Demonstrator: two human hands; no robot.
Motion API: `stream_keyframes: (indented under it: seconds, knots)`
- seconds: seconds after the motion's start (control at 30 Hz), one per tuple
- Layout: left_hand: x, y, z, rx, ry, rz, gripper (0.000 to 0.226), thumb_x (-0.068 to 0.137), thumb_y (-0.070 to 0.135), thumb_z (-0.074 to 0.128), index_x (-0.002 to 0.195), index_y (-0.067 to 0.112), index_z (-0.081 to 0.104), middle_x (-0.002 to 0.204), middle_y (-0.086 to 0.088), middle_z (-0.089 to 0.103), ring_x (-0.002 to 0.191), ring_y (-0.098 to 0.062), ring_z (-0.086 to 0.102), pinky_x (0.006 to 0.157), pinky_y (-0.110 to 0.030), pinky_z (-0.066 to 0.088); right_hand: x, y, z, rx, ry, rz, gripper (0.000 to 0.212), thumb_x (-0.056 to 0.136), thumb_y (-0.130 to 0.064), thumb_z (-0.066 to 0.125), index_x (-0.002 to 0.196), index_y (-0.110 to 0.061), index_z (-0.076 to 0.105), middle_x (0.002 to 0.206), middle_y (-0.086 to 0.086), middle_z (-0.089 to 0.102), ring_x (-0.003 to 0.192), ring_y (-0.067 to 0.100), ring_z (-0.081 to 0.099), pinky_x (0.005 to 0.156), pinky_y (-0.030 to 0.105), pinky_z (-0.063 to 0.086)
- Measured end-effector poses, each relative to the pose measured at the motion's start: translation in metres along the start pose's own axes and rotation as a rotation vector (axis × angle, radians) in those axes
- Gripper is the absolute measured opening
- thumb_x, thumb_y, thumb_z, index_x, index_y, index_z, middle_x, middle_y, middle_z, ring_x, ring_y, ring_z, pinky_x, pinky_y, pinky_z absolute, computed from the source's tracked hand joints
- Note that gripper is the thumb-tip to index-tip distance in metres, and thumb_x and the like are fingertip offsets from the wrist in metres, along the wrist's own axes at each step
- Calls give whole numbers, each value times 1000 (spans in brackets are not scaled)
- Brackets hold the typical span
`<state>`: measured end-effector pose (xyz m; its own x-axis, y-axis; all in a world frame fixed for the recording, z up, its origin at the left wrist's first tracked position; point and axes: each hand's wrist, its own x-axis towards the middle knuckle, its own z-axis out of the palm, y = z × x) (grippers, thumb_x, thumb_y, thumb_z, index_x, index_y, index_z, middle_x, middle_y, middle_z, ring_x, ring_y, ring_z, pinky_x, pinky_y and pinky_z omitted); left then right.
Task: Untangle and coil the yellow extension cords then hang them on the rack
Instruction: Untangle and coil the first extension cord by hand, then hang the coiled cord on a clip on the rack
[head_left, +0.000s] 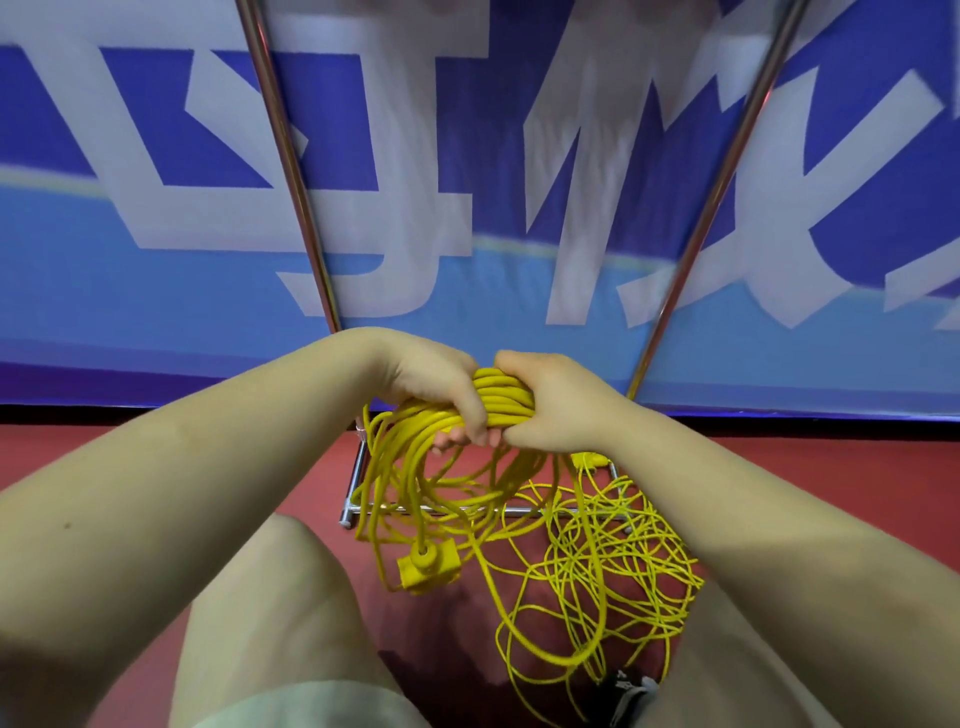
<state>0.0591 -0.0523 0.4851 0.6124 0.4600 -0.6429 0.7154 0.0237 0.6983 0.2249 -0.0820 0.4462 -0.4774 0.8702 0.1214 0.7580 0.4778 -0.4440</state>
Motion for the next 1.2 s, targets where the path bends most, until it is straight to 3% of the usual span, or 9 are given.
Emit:
stream_keyframes:
  seconds: [0.17,0.33,0.43,0.53,0.63,0.83,0.97,1.1,1.2]
  knots:
    - [-17,10,-6,119,85,3,10,77,2,69,71,8,65,55,-2,64,48,-11,61,52,-21,51,-3,-10,-5,151,83,55,32,66,-16,70,67,-26,39,59,-8,49,60,12,45,54,25,38]
    - [-31,3,-11,146,376,171,23,69,6,80,75,12,58,66,-4,67,58,-15,64,55,-23,51,-1,-10,-24,267,158,102,26,64,-9,67,65,-21,44,53,-6,47,51,6,40,53,28,39]
    - [-24,-13,-2,112,695,302,38,64,12,81,88,15,52,80,-10,67,70,-19,63,67,-36,53,2,-10,-39,404,222,131,16,57,-15,60,70,-19,52,49,-12,48,46,1,39,51,21,37]
    - [-9,-18,24,133,1165,363,55,67,24,81,109,24,47,93,5,63,85,-10,56,72,-24,41,8,-14,-55,490,268,146,24,63,-2,68,86,-7,61,65,1,58,58,10,46,58,24,41]
    - [3,-12,34,-163,1364,392,62,69,24,82,120,21,47,96,12,56,88,-4,49,70,-13,32,16,-22,-68,502,284,117,26,59,-8,68,83,-6,60,70,13,61,65,13,50,63,29,46]
    - [1,-11,15,-127,1248,352,23,76,22,72,94,23,58,79,7,64,80,-15,60,70,-25,43,15,-23,-78,561,337,147,26,53,-12,64,79,-12,62,73,18,62,68,18,53,72,44,51]
    - [-18,-8,-5,4,1077,331,28,66,29,61,90,16,61,79,-5,69,78,-23,65,75,-41,53,8,-7,-78,545,344,198,34,53,-15,65,84,-3,61,81,30,63,70,21,54,73,47,51]
    - [-32,14,-14,110,998,342,13,77,9,64,87,5,56,64,-3,55,58,-20,52,59,-32,46,-1,11,-85,449,244,257,25,56,-20,63,80,-12,61,74,14,64,68,16,55,66,29,48]
    - [-38,33,-16,145,973,337,9,77,2,59,82,6,53,60,0,48,54,-18,49,51,-25,42,-3,17,-88,452,180,238,22,59,-21,64,81,-20,63,82,10,70,72,15,62,69,28,53]
